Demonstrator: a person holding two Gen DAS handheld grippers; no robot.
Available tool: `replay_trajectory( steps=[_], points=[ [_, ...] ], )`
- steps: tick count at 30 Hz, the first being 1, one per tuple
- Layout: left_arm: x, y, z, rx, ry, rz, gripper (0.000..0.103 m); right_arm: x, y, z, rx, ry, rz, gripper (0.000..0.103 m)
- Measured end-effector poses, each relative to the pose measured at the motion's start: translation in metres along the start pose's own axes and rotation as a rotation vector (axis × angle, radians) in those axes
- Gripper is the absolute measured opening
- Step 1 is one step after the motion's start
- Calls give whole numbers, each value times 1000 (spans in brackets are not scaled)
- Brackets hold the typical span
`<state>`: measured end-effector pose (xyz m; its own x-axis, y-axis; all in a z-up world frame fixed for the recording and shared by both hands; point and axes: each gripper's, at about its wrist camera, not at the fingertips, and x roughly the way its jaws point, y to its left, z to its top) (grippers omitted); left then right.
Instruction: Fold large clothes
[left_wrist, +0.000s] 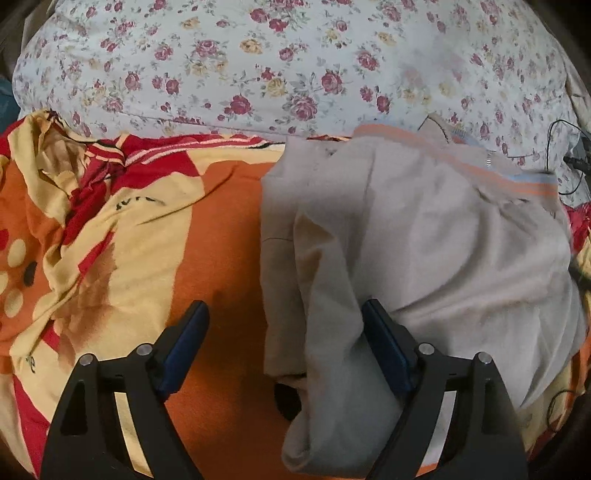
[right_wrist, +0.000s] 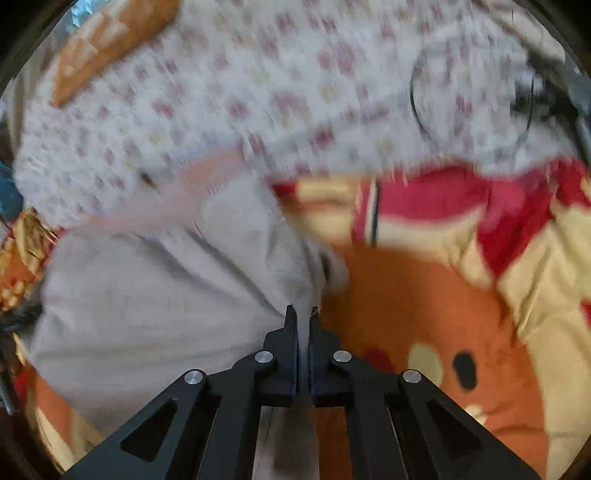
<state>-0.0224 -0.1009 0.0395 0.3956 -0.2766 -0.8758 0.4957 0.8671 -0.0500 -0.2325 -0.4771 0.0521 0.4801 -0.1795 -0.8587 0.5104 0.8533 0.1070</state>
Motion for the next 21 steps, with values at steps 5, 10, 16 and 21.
replay_trajectory(
  steps=[5,10,16,21],
  points=[
    [-15,5,-1,-43,-38,28,85,-30,-2,-3,66,-63,11,21],
    [-43,-2,2,-56,-153,43,85,-65,26,4,49,-109,101,41],
    [-31,-25,0,33,-156,95,85,-36,92,-8,-111,-49,184,40],
    [-13,-29,-3,55,-123,123,85,5,119,-1,-124,-44,162,40]
  ],
)
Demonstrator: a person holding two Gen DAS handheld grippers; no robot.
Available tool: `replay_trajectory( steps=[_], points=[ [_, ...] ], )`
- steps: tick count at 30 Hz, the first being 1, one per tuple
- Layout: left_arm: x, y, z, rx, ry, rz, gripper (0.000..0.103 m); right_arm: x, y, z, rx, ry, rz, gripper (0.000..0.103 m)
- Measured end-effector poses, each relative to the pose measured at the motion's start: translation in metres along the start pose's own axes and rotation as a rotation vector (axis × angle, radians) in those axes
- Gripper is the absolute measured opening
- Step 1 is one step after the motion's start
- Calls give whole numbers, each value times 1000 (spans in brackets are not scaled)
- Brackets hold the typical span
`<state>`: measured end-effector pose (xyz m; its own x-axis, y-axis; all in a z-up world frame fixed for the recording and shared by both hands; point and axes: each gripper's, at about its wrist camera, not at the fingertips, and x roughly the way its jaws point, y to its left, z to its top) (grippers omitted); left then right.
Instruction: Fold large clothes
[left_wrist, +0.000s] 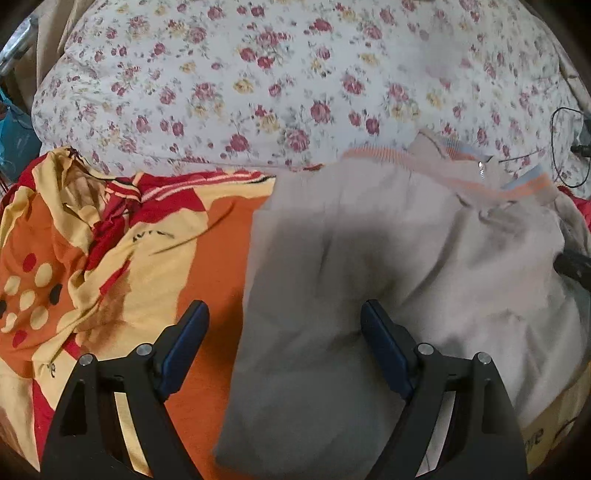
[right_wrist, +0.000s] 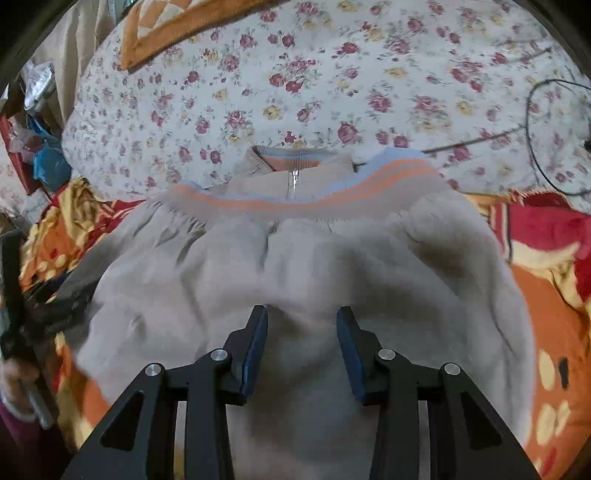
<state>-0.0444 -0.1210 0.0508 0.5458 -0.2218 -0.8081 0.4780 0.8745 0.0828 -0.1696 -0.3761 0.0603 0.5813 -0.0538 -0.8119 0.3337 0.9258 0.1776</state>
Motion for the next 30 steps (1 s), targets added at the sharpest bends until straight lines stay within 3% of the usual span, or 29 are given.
replay_trajectory(
  steps=[5,7,11,14,18,25,30],
  points=[
    [7,-3,1,9,3,8,86,48,1,10,0,76,-49,36],
    [9,-3,0,10,11,9,86,55,3,11,-22,63,-64,36],
    [8,-1,1,-3,17,7,86,42,10,15,-23,94,-72,40],
    [9,0,1,-16,22,3,86,11,22,17,-35,20,-38,41],
    [7,1,1,-25,23,2,86,0,50,30,-91,-7,26,41],
    [10,6,2,-43,40,-22,86,57,87,49,-153,55,34,38],
    [16,7,4,-60,56,-38,87,100,83,61,-93,107,21,39]
  ],
)
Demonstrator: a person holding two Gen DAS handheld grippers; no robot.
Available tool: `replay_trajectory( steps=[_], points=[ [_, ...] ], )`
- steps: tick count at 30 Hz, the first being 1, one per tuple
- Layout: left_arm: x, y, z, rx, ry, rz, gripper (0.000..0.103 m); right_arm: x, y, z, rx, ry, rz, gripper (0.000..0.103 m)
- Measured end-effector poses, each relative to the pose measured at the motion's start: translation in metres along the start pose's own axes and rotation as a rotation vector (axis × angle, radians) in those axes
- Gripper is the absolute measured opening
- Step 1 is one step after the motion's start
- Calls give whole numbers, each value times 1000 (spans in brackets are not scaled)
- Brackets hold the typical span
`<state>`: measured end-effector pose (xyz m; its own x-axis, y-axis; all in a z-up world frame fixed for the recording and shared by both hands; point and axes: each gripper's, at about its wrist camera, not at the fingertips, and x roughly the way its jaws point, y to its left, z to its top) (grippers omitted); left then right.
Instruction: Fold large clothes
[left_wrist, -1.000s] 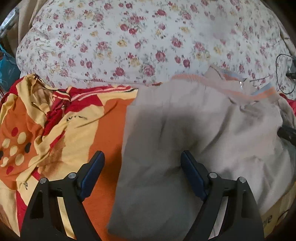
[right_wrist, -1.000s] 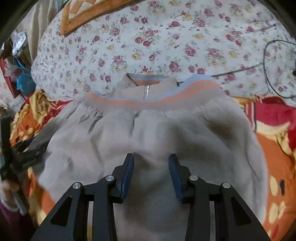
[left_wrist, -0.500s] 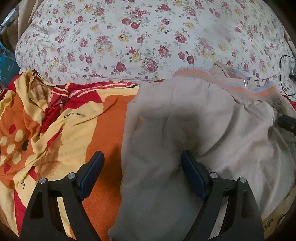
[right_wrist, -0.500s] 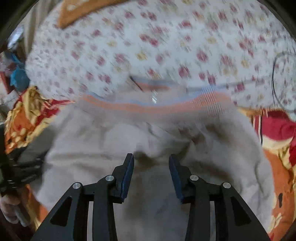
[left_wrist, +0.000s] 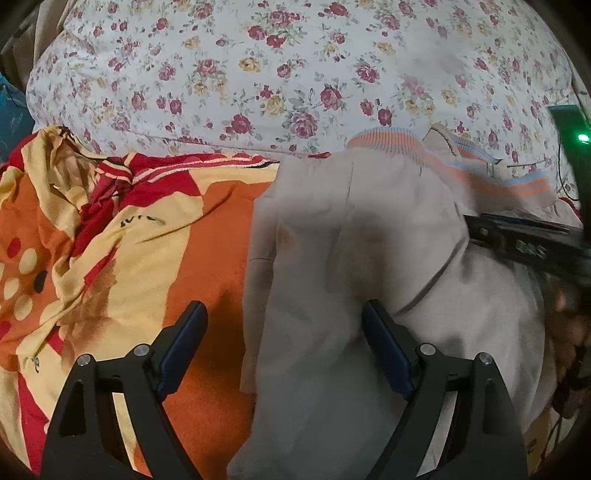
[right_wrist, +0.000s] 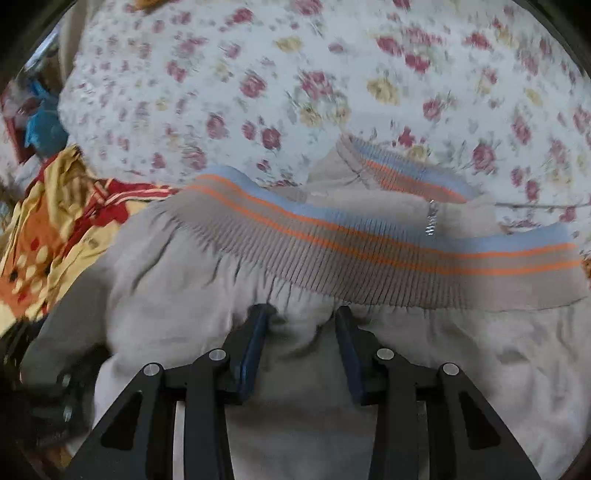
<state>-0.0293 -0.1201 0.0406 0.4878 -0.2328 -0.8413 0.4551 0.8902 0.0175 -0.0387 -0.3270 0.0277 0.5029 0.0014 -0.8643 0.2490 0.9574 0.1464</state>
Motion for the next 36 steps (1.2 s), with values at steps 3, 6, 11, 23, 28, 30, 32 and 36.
replay_trajectory(
  steps=[3,6,11,23,28,30,32,36],
  points=[
    [4,1,2,-13,5,-8,87,16,-3,10,15,10,-7,39],
    [6,1,2,-20,9,-5,88,21,1,14,-23,18,-28,40],
    [5,2,1,-18,14,-2,88,-17,-6,3,-14,2,18,41],
    [5,5,-4,-25,8,15,90,-133,-124,-106,144,-104,-248,53],
    [6,6,-7,-26,-9,29,94,-131,-137,-130,162,-50,-233,52],
    [3,9,-8,-48,-4,22,94,-148,-133,-130,163,-87,-239,53],
    [-1,11,-9,-61,-3,21,94,-171,-124,-131,161,-159,-203,54],
    [-17,10,-12,-76,-9,17,94,-187,-107,-137,130,-234,-83,54]
  ],
)
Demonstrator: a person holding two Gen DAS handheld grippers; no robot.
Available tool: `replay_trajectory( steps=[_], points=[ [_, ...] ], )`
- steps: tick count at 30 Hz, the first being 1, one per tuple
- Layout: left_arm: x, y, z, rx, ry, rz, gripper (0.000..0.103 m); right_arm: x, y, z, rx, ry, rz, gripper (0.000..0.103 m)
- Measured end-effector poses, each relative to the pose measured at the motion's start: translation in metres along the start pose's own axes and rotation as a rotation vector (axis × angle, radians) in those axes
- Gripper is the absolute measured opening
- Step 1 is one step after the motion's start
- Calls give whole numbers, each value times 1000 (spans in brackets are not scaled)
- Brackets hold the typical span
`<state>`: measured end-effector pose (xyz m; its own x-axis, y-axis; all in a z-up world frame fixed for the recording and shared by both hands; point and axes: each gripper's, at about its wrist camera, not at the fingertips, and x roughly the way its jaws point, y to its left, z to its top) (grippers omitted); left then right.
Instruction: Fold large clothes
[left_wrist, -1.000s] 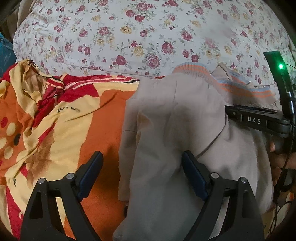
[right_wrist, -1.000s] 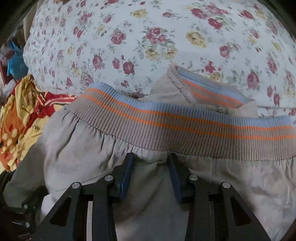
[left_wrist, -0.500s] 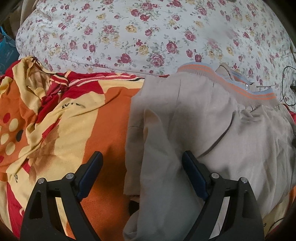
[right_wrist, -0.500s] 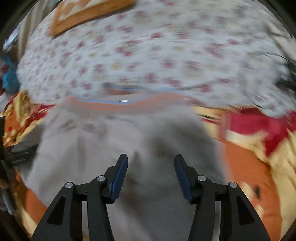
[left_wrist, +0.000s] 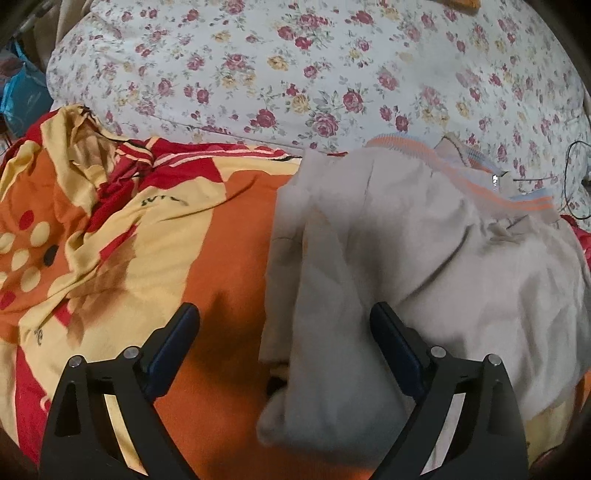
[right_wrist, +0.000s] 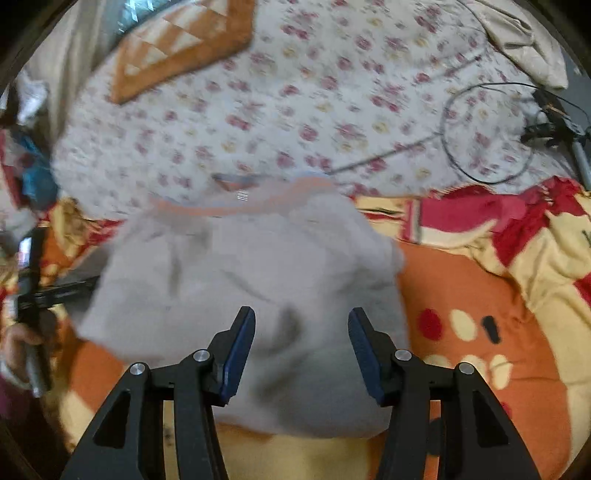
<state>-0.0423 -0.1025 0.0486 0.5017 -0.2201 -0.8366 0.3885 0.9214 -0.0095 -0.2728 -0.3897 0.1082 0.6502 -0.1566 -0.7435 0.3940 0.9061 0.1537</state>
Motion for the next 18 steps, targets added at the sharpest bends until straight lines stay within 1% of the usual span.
replay_trajectory(
  steps=[2,3,5,6,8,10,12,13,17,18],
  points=[
    [-10,-1,-4,-12,-4,-27,94,5,8,-3,-25,2,46,54],
    [-16,-3,-7,-14,-4,-36,94,10,12,-5,-40,12,52,54],
    [-21,-6,-14,-8,-8,-43,94,24,24,-13,-95,70,51,54],
    [-20,-8,-18,3,-6,-37,94,36,28,-18,-134,124,30,53],
    [-15,-12,-24,31,8,-6,94,51,32,-27,-174,187,-24,53],
    [-8,-14,-27,57,18,13,94,55,34,-32,-204,180,-31,54],
    [-5,-14,-27,56,20,13,94,53,35,-30,-214,176,-22,55],
    [-3,-14,-26,50,21,10,94,52,33,-29,-203,169,-4,57],
    [-1,-16,-23,47,20,8,94,47,25,-27,-139,149,54,58],
    [-1,-16,-23,50,19,9,94,44,23,-24,-115,138,82,58]
  ],
)
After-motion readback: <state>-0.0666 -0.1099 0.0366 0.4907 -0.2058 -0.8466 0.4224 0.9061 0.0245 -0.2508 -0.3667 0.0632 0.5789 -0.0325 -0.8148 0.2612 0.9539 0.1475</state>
